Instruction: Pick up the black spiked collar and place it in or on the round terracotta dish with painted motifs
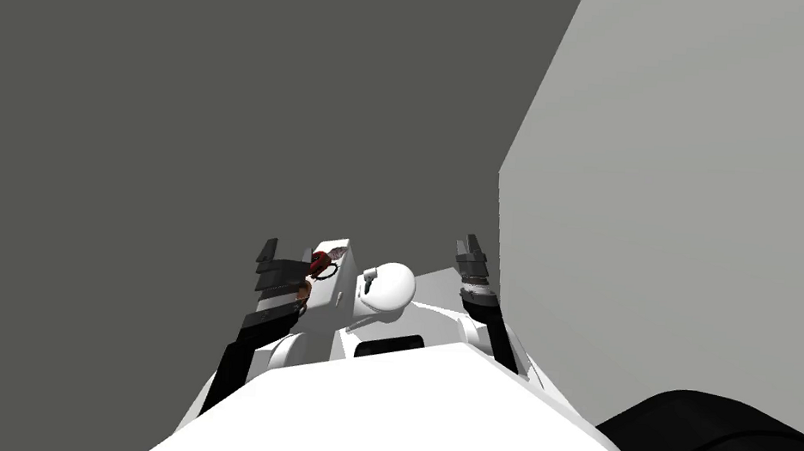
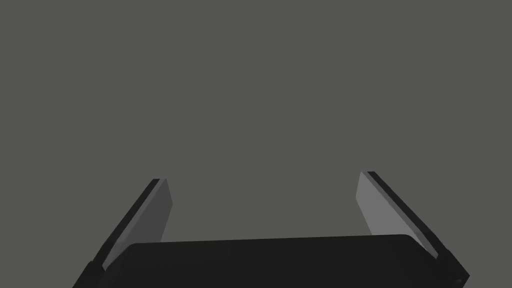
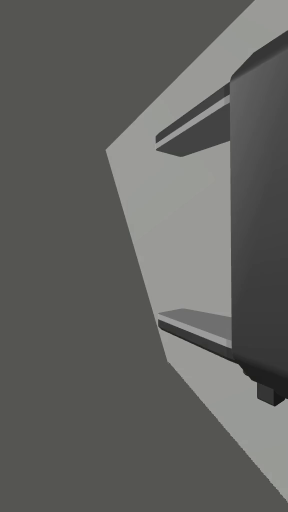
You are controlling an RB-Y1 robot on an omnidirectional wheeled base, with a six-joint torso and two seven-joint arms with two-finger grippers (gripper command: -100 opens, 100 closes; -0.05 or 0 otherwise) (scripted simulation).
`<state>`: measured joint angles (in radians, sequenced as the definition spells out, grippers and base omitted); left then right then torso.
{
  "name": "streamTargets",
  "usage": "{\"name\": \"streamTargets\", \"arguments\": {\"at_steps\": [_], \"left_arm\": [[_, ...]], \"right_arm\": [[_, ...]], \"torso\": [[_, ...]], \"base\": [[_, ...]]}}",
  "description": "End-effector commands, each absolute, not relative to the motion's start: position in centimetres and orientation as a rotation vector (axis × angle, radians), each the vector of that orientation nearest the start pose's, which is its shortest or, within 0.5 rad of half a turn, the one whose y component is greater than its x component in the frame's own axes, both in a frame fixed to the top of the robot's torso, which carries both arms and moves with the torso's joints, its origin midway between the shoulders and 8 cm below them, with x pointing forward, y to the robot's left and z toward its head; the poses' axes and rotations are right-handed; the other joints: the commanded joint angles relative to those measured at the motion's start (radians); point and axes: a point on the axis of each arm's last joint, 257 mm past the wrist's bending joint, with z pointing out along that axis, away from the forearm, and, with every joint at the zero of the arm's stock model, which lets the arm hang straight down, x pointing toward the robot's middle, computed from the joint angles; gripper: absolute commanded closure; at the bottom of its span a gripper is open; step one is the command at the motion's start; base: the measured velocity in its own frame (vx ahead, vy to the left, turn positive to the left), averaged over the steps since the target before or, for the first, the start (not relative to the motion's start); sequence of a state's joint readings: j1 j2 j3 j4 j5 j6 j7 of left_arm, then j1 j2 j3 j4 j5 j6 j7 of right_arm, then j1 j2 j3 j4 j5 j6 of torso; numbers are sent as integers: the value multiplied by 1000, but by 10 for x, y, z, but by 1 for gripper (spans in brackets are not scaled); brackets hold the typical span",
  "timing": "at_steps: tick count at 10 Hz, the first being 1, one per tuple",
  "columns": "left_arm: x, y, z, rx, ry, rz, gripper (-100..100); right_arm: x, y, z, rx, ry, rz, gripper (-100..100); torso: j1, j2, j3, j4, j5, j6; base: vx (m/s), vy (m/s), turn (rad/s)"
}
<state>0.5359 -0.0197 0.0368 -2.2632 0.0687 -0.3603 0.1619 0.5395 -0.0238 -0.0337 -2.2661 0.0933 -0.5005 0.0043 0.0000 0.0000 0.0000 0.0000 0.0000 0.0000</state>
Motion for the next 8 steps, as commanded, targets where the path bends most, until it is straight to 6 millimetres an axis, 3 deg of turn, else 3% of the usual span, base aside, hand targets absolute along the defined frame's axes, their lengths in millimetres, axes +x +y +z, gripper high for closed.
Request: {"name": "streamTargets", "arguments": {"at_steps": [1,8], "left_arm": [[368,309,-28,-918,663,-1395,-100],[413,322,-59,-951,767,-1382,-100]], "right_arm": [[344,-282,5,614,721,1182,0],[344,-282,5,614,721,1183,0]], "torso": [[0,0,0,0,0,0],[-9,5,3,1,-2,0]], "base": [[-25,-40,35],[-61,-99,45]]}}
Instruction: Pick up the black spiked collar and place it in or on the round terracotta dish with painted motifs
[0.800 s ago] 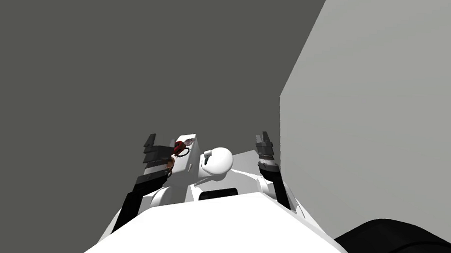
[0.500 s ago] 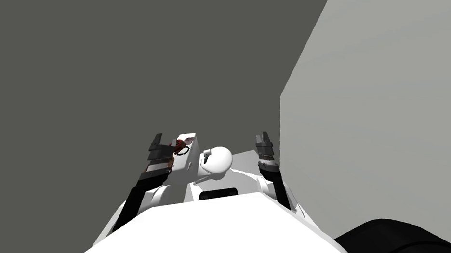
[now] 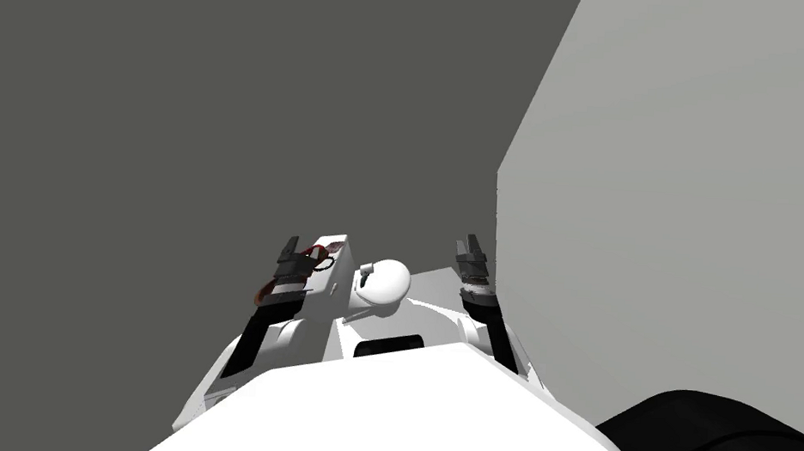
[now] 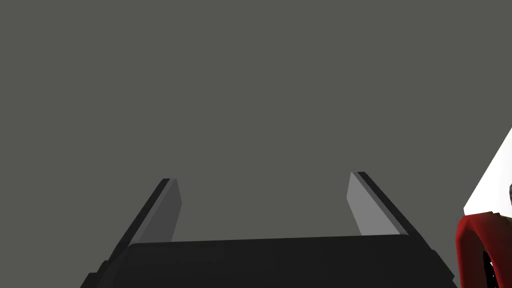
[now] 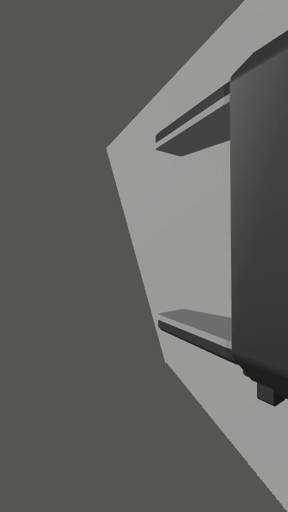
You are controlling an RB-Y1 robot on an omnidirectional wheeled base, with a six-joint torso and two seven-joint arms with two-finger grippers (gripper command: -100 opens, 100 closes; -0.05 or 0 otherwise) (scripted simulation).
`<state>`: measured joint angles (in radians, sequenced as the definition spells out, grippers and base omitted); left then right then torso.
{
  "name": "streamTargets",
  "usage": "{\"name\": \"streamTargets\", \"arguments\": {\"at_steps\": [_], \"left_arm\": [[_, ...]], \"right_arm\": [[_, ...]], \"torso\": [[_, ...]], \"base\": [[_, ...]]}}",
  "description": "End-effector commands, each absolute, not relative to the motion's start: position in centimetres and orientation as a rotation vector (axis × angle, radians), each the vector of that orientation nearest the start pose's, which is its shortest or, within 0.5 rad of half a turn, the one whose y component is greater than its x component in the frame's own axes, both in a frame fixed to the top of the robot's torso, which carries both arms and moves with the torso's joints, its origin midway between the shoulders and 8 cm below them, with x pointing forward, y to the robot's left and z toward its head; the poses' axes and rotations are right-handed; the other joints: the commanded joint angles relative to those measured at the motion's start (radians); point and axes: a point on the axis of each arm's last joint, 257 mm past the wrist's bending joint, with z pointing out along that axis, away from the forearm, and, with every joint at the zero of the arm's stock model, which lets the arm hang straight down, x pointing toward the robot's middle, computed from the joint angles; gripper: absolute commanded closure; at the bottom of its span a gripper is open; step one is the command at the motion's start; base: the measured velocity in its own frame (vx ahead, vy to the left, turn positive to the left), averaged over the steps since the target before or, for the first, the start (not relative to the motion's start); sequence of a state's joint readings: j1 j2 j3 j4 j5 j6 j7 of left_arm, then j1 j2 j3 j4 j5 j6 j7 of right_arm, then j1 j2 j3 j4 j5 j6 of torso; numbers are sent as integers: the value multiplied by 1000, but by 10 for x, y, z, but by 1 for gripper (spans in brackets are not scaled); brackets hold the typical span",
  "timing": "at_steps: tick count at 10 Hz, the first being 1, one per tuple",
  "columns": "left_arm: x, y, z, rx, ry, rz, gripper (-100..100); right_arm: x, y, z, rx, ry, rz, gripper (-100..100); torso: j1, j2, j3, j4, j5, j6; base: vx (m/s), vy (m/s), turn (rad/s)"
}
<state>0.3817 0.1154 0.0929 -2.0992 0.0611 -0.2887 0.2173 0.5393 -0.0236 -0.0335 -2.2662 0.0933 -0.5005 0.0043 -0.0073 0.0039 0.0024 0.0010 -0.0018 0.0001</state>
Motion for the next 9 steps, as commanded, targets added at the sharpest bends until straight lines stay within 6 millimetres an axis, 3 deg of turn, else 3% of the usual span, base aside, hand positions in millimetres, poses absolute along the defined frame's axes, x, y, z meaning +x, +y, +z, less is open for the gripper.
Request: {"name": "streamTargets", "arguments": {"at_steps": [1,5,9], "left_arm": [[423,327,-66,-970,776,-1378,-100],[456,345,-88,-1043,792,-1364,-100],[480,358,-104,-1107,794,-1354,-100]], "right_arm": [[344,-282,5,614,721,1183,0],[344,-282,5,614,721,1183,0],[344,-282,5,614,721,1183,0]], "torso": [[0,0,0,0,0,0],[-3,1,1,0,0,0],[4,-3,-2,-1,1,0]], "base": [[-41,-88,50],[-70,-125,75],[-28,-59,51]]}}
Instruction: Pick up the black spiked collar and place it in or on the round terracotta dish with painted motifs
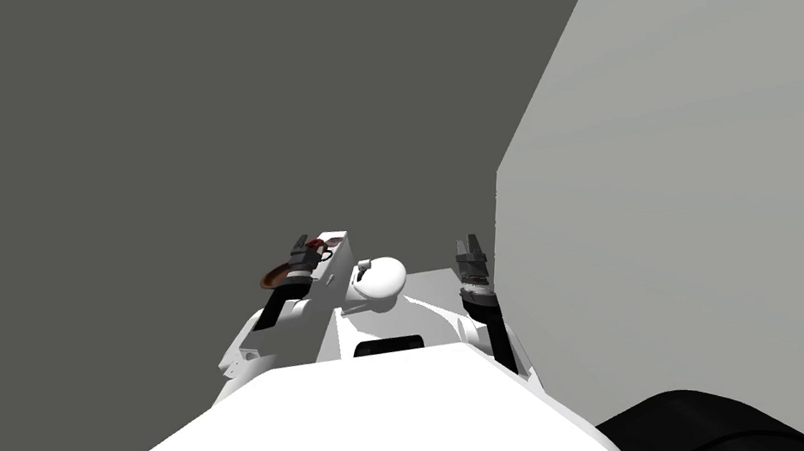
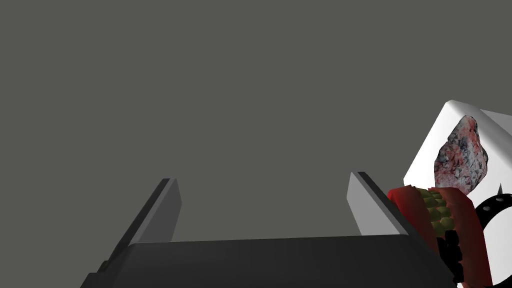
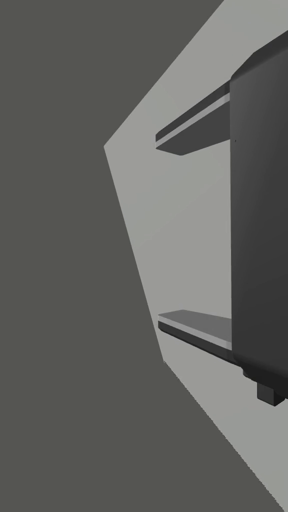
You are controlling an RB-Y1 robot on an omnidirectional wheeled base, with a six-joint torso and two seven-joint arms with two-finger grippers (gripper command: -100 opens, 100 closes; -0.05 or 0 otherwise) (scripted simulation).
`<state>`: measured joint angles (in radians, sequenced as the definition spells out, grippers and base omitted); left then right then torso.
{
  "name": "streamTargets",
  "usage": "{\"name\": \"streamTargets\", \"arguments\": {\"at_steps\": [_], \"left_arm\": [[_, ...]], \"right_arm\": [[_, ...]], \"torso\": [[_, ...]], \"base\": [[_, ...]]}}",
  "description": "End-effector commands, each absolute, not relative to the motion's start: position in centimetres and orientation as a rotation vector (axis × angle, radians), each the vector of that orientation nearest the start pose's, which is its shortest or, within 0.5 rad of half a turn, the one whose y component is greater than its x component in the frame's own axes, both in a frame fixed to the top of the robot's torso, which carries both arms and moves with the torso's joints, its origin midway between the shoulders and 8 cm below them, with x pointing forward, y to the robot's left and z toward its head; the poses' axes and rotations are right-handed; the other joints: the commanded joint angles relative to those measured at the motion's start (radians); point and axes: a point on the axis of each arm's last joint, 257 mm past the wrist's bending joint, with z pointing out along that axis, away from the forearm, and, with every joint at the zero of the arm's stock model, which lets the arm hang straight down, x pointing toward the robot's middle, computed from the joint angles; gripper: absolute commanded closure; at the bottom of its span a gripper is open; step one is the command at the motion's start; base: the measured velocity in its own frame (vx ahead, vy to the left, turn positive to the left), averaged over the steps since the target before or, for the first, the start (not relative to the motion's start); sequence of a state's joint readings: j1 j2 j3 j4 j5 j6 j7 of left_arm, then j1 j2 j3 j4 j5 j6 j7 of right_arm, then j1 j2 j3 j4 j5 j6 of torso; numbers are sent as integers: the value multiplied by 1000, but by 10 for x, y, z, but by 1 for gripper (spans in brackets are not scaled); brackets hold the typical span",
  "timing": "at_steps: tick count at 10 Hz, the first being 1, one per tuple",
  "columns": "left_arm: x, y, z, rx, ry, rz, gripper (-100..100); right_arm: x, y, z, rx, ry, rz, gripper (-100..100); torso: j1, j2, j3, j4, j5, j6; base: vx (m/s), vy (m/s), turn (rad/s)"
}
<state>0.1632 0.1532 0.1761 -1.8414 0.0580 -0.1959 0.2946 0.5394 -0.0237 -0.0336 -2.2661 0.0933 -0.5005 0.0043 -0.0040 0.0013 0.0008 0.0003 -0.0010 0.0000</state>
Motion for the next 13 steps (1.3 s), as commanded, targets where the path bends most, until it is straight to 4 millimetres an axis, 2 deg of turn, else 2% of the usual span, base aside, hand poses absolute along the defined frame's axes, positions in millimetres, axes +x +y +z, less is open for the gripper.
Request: {"name": "streamTargets", "arguments": {"at_steps": [1,4,5,6,7,8,9,10,11,12,13], "left_arm": [[492,364,-110,-1138,791,-1352,-100],[514,376,-120,-1201,781,-1348,-100],[517,378,-132,-1224,792,-1337,-100],[528,382,-133,-1250,783,-1340,-100],[529,384,-143,-1267,790,-1331,-100],[540,389,-148,-1302,785,-1330,-100],[540,389,-153,-1312,789,-1324,-100],[551,393,-155,-1341,781,-1327,-100],[552,394,-164,-1358,788,-1317,-100],[562,397,-163,-1381,778,-1322,-100],[562,399,-175,-1405,788,-1309,-100]], "right_arm": [[344,-282,5,614,721,1183,0],[344,-282,5,614,721,1183,0],[344,-282,5,614,721,1183,0],[344,-282,5,614,721,1183,0],[344,-282,5,614,721,1183,0],[344,-282,5,614,721,1183,0],[344,-282,5,614,721,1183,0],[344,-282,5,614,721,1183,0],[344,-282,5,614,721,1183,0],[344,-282,5,614,721,1183,0],[344,-282,5,614,721,1183,0]], "torso": [[0,0,0,0,0,0],[-2,0,0,0,-1,0],[-2,-1,0,0,0,0],[0,-1,0,0,0,0],[-1,-1,-1,0,0,0],[-1,-1,-1,0,0,0],[-1,-2,-1,0,0,0],[0,-2,-1,0,0,0],[-1,-2,-1,0,0,0],[-1,-2,-1,0,0,0],[-1,-3,-2,-1,0,0]], "base": [[-37,-86,80],[-30,-94,78],[-30,-61,43],[-26,-74,80],[-19,-69,41],[-14,-74,83],[-11,-65,43],[-7,-71,79],[-2,-70,41],[4,-75,85],[2,-61,50]]}}
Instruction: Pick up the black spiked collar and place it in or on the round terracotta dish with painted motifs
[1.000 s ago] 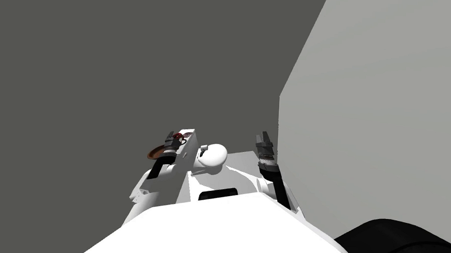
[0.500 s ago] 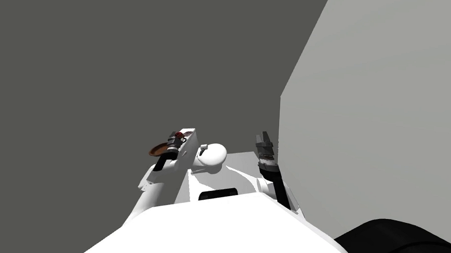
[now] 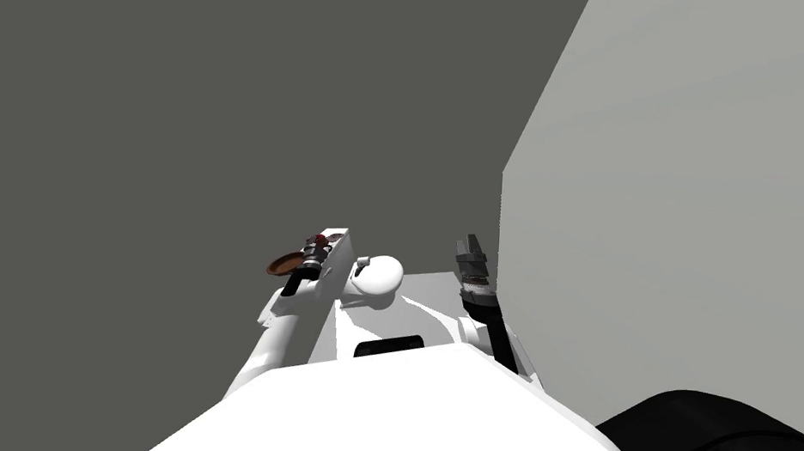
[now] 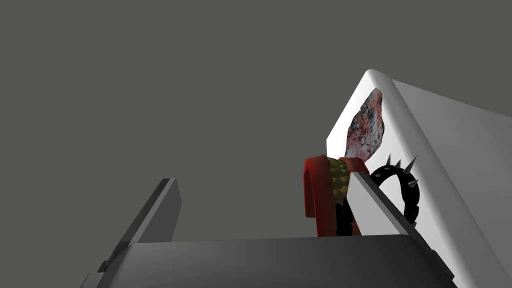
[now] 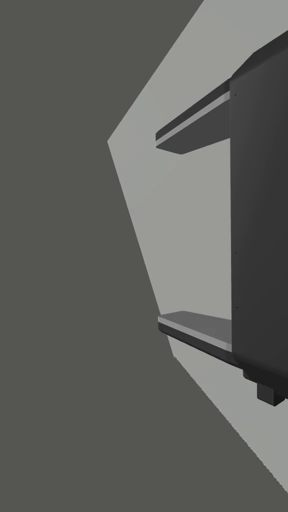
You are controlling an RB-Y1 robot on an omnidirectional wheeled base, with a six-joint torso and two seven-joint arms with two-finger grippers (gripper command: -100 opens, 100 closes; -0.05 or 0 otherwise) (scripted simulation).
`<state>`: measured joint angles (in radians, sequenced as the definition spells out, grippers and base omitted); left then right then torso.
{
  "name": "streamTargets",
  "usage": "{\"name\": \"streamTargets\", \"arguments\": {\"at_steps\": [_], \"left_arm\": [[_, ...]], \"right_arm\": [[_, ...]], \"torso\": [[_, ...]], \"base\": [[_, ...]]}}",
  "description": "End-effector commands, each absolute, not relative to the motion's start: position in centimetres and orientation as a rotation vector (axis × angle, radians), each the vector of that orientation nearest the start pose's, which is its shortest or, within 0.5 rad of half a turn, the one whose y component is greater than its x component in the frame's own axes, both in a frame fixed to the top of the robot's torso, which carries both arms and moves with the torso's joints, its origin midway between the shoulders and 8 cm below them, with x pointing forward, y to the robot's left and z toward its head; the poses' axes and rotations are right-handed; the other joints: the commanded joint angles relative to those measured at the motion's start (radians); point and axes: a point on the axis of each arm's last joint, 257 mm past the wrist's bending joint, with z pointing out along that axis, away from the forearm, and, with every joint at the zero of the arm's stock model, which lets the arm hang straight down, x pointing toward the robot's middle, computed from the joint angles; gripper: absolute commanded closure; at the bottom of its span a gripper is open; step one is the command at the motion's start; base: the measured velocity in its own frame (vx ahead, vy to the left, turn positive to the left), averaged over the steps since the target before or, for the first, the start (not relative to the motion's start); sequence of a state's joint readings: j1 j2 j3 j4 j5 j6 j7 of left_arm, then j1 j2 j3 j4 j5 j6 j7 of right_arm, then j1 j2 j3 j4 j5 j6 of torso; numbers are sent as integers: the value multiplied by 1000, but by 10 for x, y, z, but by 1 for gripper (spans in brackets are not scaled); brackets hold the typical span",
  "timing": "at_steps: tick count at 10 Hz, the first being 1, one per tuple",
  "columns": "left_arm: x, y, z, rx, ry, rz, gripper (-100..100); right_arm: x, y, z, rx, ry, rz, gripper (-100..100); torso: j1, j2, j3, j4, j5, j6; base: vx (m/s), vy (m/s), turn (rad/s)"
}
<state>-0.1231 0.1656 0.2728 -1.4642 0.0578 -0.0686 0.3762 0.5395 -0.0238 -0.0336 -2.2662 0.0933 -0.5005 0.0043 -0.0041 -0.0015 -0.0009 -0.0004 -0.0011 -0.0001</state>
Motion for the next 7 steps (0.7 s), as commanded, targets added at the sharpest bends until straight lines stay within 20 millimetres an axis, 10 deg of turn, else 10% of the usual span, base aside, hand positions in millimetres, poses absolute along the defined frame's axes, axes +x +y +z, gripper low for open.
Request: {"name": "streamTargets", "arguments": {"at_steps": [1,7], "left_arm": [[573,402,-178,-1436,781,-1309,-100],[600,412,-208,-1569,782,-1281,-100]], "right_arm": [[344,-282,5,614,721,1183,0],[344,-282,5,614,721,1183,0]], "torso": [[0,0,0,0,0,0],[1,-1,-1,0,0,0]], "base": [[3,-66,80],[14,-50,66]]}}
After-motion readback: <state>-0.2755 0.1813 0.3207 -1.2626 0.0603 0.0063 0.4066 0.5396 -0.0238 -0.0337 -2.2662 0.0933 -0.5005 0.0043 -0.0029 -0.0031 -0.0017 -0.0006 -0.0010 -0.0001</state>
